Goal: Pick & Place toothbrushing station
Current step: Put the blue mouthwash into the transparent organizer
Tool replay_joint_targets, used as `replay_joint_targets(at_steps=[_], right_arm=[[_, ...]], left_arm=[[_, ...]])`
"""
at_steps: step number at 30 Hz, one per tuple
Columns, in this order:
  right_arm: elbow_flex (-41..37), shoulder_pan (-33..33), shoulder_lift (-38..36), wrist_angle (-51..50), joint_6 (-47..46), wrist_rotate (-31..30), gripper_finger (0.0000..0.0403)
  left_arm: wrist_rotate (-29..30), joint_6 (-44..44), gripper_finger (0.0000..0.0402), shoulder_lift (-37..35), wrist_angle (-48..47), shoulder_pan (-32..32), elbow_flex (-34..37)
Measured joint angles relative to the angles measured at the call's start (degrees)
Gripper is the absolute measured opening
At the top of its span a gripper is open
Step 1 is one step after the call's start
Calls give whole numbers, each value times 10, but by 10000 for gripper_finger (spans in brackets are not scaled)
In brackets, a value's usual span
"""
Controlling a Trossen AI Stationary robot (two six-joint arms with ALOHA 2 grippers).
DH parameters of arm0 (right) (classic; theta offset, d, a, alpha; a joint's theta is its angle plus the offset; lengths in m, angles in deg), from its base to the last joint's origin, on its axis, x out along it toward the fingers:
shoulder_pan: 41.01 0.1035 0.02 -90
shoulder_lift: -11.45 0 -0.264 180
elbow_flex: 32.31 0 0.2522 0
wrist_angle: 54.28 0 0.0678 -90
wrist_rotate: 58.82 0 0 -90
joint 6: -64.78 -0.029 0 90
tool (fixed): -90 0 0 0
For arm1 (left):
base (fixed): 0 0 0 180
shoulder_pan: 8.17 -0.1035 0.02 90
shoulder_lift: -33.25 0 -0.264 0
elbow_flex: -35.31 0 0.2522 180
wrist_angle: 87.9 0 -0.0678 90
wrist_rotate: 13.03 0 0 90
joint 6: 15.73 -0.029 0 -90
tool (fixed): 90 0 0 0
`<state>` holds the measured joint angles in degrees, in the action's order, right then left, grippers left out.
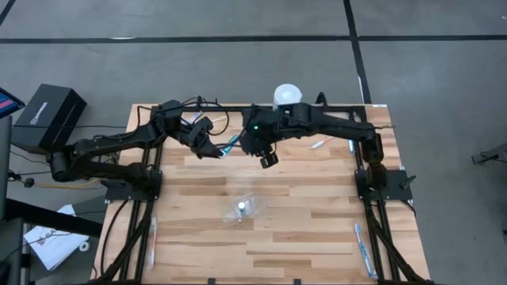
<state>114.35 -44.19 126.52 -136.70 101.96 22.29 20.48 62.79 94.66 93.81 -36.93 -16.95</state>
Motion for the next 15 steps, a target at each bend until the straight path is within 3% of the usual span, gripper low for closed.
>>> replay_joint_targets(at_steps=[8,15], right_arm=[[9,2,-9,22,-11,-2,167],[14,9,-11,9,-12,21,156]], left_arm=[[-22,3,81,34,17,3,0],[-28,63,81,59,112,3,0]])
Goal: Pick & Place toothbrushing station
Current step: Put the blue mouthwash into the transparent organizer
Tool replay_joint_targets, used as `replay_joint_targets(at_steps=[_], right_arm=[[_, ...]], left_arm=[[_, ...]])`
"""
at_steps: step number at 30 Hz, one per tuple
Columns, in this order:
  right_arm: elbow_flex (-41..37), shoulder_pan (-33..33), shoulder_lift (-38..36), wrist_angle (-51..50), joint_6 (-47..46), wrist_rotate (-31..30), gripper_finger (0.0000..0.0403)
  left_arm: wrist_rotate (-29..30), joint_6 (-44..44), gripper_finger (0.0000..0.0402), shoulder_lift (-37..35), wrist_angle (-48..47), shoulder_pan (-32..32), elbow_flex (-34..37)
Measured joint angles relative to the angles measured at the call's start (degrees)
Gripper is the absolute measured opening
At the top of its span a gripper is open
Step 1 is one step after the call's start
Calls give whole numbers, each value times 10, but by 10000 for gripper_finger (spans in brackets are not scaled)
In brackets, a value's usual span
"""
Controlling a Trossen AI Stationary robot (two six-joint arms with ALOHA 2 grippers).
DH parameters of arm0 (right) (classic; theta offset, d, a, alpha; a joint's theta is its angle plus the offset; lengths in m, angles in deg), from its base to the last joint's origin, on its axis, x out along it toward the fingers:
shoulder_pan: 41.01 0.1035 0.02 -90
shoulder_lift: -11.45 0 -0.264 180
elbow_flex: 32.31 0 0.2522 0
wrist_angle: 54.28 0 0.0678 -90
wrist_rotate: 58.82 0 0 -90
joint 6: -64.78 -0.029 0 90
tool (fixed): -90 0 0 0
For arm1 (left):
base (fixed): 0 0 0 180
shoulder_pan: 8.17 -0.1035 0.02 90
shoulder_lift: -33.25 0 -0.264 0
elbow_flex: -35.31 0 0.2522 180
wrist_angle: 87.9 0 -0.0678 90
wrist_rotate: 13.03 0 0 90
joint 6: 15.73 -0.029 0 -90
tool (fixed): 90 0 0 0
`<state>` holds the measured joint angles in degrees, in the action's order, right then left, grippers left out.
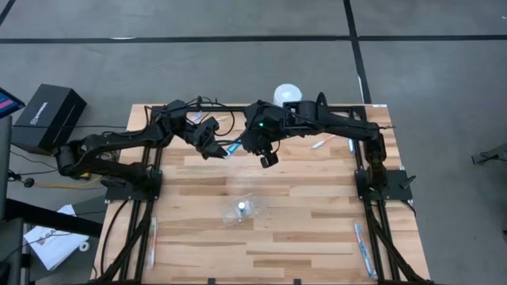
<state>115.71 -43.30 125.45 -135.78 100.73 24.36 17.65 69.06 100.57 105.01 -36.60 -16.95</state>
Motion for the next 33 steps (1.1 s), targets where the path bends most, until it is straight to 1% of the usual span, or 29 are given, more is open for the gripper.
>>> replay_joint_targets(at_steps=[12,24,30,33], right_arm=[[0,6,7,-1,7,12,151],[0,11,17,26,16,25,151],[0,17,16,16,16,28,142],[0,19,16,11,9,35,137]], left_arm=[[-6,48,81,8,40,6,-1],[-5,55,81,25,54,33,-14],[-7,59,81,48,62,49,-43],[-22,60,81,63,62,49,-57]])
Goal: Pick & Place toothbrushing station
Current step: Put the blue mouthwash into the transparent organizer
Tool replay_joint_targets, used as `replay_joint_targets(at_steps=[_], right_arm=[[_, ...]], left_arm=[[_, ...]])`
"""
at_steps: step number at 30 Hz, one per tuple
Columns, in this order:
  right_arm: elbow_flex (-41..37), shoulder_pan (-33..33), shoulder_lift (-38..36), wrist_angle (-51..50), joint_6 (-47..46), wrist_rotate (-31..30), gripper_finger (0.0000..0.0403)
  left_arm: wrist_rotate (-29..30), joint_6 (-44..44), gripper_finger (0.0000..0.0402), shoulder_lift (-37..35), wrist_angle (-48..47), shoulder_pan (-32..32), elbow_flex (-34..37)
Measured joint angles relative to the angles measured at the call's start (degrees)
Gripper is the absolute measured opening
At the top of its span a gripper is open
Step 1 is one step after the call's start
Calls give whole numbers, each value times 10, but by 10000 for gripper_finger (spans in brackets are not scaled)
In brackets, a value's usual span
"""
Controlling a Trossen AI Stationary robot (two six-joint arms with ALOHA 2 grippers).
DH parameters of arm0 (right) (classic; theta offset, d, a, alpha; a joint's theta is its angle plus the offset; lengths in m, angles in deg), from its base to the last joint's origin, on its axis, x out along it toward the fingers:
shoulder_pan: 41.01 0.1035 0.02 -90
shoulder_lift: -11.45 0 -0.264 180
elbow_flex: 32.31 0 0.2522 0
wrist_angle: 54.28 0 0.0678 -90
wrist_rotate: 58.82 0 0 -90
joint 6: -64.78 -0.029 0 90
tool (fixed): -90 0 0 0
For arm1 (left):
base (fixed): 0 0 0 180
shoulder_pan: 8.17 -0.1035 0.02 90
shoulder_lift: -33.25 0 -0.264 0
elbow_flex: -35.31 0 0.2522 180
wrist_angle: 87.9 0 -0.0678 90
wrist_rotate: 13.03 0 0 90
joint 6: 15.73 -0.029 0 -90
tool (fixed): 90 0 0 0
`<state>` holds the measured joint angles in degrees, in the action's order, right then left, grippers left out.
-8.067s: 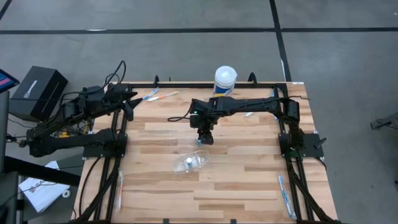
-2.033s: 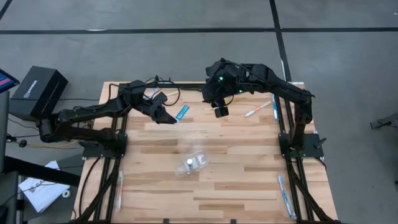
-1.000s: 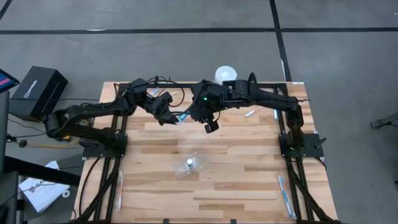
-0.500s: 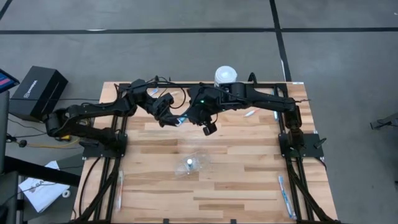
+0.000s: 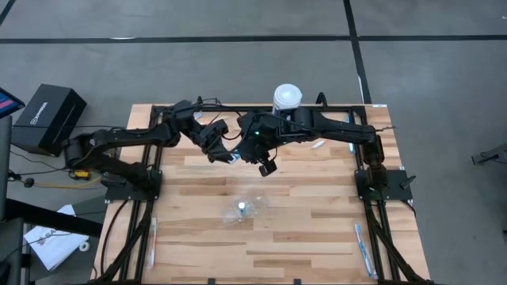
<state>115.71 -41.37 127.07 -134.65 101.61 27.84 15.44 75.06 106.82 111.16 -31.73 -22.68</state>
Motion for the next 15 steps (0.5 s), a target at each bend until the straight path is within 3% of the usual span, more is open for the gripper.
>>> replay_joint_targets(at_steps=[6,10,15], right_arm=[[0,0,-2,-17,-9,3,124],[0,0,-2,-21,-23,3,92],[1,-6,-2,-18,-41,6,54]], left_arm=[[-4,4,81,14,-4,2,-18],[-4,-7,85,13,-4,2,-18],[2,-41,143,0,7,-4,-18]])
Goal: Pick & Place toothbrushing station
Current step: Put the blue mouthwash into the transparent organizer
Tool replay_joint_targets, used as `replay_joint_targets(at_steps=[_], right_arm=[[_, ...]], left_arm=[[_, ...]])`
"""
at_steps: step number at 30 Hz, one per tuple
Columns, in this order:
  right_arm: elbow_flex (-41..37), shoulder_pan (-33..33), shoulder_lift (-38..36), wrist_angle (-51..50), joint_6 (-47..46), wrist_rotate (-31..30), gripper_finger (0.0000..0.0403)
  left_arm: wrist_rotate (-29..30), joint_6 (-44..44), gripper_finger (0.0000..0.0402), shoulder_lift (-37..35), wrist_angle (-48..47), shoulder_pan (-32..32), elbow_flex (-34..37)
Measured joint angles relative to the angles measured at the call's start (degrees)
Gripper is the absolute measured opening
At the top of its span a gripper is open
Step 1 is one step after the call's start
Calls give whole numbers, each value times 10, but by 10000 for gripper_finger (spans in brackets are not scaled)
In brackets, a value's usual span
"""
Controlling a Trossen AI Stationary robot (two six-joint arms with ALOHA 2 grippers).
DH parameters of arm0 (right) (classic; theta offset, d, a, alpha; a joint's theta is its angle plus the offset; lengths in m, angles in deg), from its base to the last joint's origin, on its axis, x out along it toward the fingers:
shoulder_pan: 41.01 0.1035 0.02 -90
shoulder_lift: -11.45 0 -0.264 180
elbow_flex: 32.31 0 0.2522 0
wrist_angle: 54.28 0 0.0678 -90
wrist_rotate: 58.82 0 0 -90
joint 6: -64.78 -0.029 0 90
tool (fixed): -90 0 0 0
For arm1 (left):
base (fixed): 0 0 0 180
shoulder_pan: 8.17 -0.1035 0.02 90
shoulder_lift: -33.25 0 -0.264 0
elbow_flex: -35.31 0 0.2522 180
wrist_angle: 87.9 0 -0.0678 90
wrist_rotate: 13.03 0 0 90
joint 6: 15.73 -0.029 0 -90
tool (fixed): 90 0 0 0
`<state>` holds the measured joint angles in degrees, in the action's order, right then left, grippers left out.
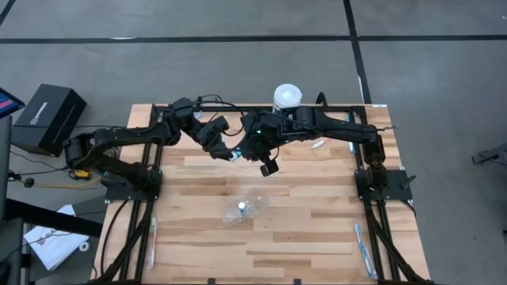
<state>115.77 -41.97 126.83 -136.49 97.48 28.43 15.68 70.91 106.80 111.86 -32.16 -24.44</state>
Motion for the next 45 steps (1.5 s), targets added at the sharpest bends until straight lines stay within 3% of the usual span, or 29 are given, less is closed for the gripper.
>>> replay_joint_targets(at_steps=[5,10,17,23,29,33,39,45], right_arm=[[4,-8,-1,-1,-15,0,54],[6,-21,-2,10,-42,17,56],[5,-56,-12,47,-125,100,55],[7,-78,-20,141,-188,219,55],[7,-101,-17,260,-276,290,55],[7,-112,-17,328,-334,319,55],[-3,-135,-17,387,-395,344,55],[-9,-138,-17,393,-426,357,55]], left_arm=[[14,-10,178,-4,3,-17,0],[-10,-30,162,-4,5,-47,-2],[-24,-76,125,-15,21,-112,-4],[0,-121,120,-59,39,-184,-2],[106,-237,120,-136,47,-247,-2],[137,-282,121,-179,46,-267,-2],[170,-403,143,-207,31,-254,-9],[201,-592,163,-202,-99,-222,-55]])
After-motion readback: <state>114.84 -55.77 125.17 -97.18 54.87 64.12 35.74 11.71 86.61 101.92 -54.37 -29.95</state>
